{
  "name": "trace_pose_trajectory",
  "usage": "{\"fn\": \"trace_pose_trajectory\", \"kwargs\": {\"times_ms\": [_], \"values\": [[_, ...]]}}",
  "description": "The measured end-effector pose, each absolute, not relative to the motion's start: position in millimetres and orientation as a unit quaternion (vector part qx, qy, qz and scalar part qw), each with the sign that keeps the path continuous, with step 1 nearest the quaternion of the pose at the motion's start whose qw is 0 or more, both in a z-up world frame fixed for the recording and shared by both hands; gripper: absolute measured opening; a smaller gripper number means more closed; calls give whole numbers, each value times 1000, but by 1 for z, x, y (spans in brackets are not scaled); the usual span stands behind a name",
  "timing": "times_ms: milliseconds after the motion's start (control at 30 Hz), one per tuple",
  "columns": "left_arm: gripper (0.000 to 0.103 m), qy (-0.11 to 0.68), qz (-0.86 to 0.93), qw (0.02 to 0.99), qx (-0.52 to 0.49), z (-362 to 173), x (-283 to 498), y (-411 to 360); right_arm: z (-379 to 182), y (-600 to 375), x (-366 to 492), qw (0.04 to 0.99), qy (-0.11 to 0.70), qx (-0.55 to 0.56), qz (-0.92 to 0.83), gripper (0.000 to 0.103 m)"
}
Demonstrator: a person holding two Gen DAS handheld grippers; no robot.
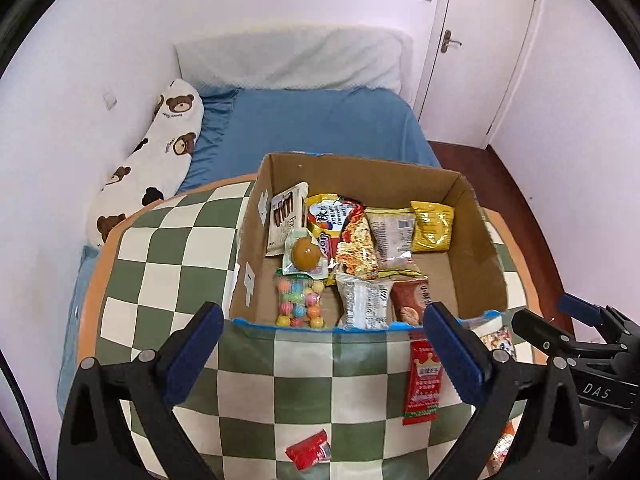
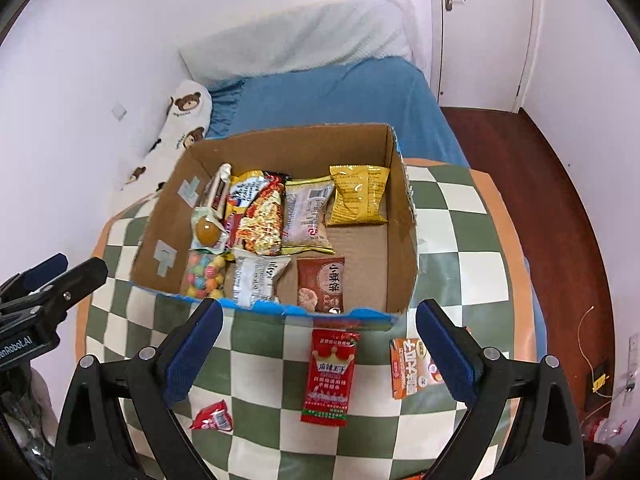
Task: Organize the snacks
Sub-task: 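Move both tools back over the remaining snacks on the cloth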
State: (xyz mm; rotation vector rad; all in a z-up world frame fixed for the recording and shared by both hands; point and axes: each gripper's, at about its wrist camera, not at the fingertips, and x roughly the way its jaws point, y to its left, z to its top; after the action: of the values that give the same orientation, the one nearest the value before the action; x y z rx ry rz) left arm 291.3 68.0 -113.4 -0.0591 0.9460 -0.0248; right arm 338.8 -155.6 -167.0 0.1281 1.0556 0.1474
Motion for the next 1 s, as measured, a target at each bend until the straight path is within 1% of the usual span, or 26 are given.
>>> {"fn": "trace_pose_trajectory", "kwargs": {"times_ms": [267, 433, 533, 633, 767, 867, 1000], "values": [[102, 437, -16, 899, -26, -101, 255, 58, -140, -161, 298, 871, 478, 77, 79, 99], [102, 450, -20, 892, -30, -120, 231, 55, -148, -178, 270, 864, 488, 103, 69, 99], [102, 474, -13, 880, -22, -148, 218, 52, -171, -195, 254, 847, 515, 120, 57, 99], [102, 513, -4, 858, -13, -191, 209, 52, -207, -215, 235, 824, 550, 133, 31, 99], [102, 561, 14, 827, -13, -243, 200, 59, -267, -254, 206, 781, 601, 167, -22, 99], [102, 588, 23, 808, -26, -271, 194, 68, -314, -285, 183, 741, 641, 192, -53, 99], [102, 616, 31, 786, -29, -303, 186, 72, -362, -295, 167, 710, 686, 147, -51, 99]]}}
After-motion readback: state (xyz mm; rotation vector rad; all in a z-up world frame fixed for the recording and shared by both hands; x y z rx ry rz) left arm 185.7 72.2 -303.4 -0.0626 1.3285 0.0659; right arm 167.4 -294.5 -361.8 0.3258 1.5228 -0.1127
